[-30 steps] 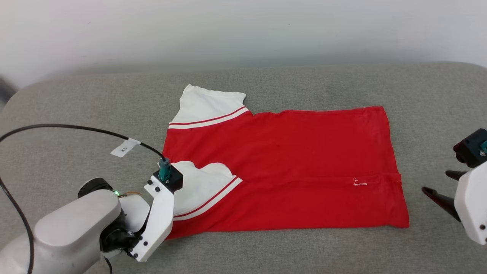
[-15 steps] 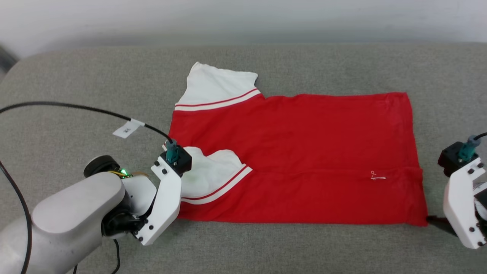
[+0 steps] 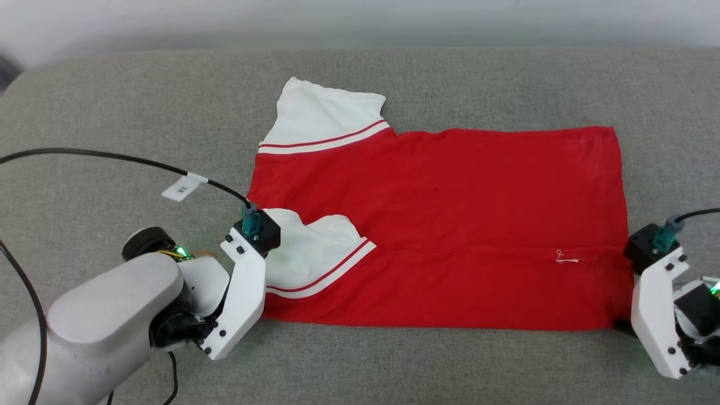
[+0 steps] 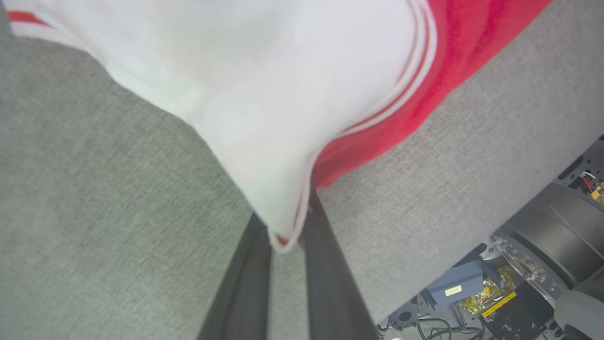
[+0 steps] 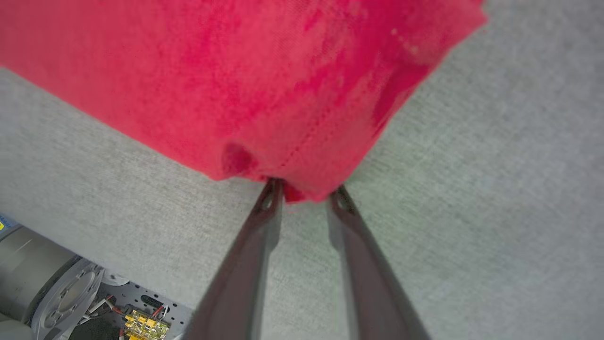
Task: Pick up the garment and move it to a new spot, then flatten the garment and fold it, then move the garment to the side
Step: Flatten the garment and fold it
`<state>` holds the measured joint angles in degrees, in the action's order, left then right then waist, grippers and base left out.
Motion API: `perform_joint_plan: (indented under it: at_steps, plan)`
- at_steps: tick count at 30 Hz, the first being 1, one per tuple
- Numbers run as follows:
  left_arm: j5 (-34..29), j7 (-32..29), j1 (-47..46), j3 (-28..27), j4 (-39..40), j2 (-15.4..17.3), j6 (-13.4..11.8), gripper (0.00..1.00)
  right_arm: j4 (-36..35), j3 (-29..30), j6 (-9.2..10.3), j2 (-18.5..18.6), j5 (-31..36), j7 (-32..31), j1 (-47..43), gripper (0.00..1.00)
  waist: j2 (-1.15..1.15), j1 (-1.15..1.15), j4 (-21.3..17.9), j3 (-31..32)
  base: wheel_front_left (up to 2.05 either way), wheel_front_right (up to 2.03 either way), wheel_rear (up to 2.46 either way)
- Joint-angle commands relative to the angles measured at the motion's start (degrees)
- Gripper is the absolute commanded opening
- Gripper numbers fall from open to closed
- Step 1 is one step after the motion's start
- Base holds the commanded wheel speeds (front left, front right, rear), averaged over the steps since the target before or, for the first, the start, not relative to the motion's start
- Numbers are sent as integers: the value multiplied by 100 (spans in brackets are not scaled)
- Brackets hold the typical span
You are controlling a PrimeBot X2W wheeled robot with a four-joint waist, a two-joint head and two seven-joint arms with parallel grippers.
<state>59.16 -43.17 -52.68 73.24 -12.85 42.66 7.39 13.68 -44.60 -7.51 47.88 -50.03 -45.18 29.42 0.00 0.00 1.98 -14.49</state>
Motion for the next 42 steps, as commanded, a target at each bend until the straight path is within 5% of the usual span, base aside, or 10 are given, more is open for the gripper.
perform_joint_plan:
  at_steps: [1,17,24,25,26,27,28,35,42]
  plan:
    - [11,32,117,6,-23,-5,0,0,3,-123,4,-77,-43,71,-4,0,0,0,-39,104,0,0,0]
    - [496,-10,953,11,410,403,0,0,-939,-87,4,1235,-705,770,-796,0,0,0,-174,893,0,0,0]
    - [404,62,1263,10,364,368,-55,0,-776,-16,5,1114,-565,761,-1259,0,0,0,-198,710,0,0,0]
    - [371,96,1268,10,302,330,-71,17,-727,-1,5,1045,-505,777,-1262,0,0,0,-194,686,0,0,0]
    - [312,149,1257,9,251,301,-70,95,-662,18,5,966,-460,794,-1276,0,0,0,-190,670,0,0,0]
    - [291,186,1251,11,206,280,-81,100,-605,60,5,892,-427,837,-1284,28,0,0,-185,660,0,0,0]
    - [246,246,1235,0,168,256,-80,100,-531,126,5,823,-369,895,-1286,100,0,0,-176,659,0,0,0]
    - [208,492,980,-212,378,436,-57,100,-413,817,4,593,-212,1488,-1356,100,0,0,-125,919,0,0,0]
    - [204,745,566,-657,668,752,-196,100,-717,1839,4,246,546,2809,-1467,100,0,0,-290,1037,0,0,0]
